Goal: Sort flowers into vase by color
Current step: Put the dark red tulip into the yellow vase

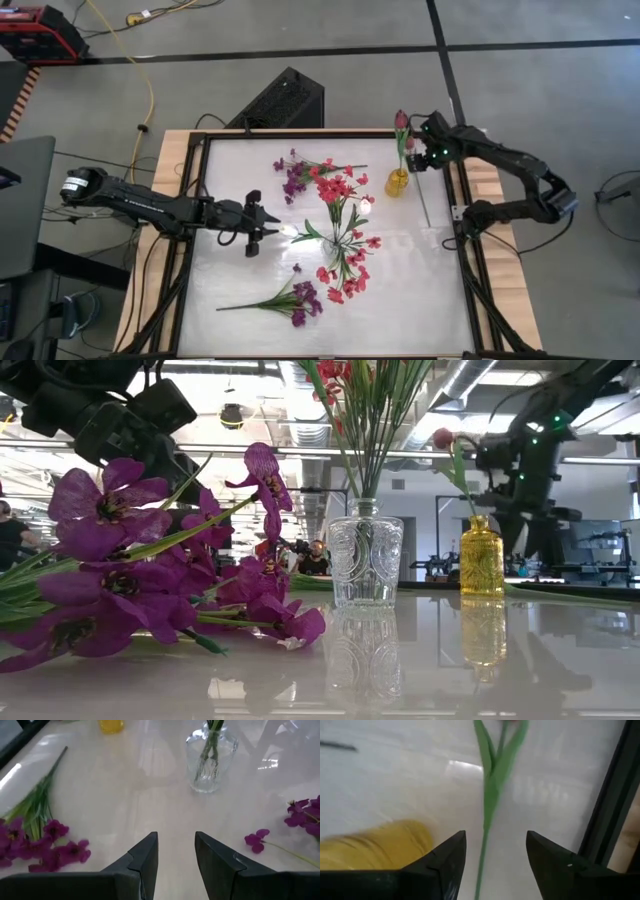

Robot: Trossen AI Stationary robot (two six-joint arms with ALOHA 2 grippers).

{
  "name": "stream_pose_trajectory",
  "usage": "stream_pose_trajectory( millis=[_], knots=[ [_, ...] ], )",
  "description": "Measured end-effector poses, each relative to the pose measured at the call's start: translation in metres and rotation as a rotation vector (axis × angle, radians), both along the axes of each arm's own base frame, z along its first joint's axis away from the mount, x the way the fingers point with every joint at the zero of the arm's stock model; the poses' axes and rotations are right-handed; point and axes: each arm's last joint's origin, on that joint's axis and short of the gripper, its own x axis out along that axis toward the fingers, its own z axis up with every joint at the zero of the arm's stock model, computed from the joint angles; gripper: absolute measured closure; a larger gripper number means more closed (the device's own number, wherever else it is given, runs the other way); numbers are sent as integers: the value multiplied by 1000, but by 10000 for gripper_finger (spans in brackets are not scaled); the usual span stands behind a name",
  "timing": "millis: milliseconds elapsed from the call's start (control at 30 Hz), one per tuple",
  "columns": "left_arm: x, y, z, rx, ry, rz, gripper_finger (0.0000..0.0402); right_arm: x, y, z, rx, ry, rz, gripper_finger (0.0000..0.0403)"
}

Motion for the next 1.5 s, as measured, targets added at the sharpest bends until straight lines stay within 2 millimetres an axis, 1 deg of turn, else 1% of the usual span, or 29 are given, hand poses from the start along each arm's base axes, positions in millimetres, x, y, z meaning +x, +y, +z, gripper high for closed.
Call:
stream_pose_trajectory(
  millis=[200,300,433,567,767,867,1000,1067,1167,1233,1367,1400,1433,1500],
  knots=[
    [-3,0,-6,-11,69,11,282,-2,18,-17,19,39,-18,168],
    [-4,0,-6,-10,69,11,282,-7,31,-29,39,68,-22,168],
    [-3,0,-6,-8,69,10,282,-8,44,-45,35,44,-34,168],
    [-3,0,-4,6,52,7,282,-3,47,-48,11,26,-14,168],
    [-2,0,-3,-3,39,12,282,3,50,-52,13,48,5,168],
    [-2,0,-3,-15,38,19,282,7,54,-57,29,73,38,168],
    [-2,0,-3,-16,39,19,282,11,61,-69,29,126,62,174],
    [-2,0,-3,-9,40,16,282,11,65,-76,31,145,58,188],
    [-2,0,-3,-1,40,11,282,15,67,-80,31,151,44,231],
    [-2,0,-3,0,40,10,282,16,68,-80,26,148,11,271],
    [-2,0,-3,-3,40,9,282,16,68,-79,21,141,-16,369],
    [-2,0,-3,-8,40,9,282,15,68,-77,8,138,-19,381],
    [-2,0,-3,-15,40,10,282,15,67,-75,-10,133,-22,386],
    [-2,0,-4,-32,44,18,282,15,67,-68,-47,115,-38,383]
  ],
)
